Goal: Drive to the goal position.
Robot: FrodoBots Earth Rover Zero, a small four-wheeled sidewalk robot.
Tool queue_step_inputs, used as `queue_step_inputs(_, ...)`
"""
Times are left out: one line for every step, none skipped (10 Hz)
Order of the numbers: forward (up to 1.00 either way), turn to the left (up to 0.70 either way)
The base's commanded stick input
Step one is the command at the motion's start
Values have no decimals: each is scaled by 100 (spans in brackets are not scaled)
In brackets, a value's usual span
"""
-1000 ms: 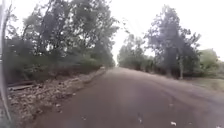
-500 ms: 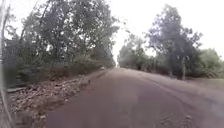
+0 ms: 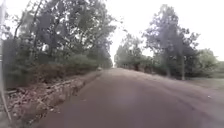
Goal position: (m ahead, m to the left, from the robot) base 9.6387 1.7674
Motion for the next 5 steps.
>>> queue_step_inputs(70, -5)
queue_step_inputs(70, 0)
queue_step_inputs(70, 0)
queue_step_inputs(70, 0)
queue_step_inputs(70, 0)
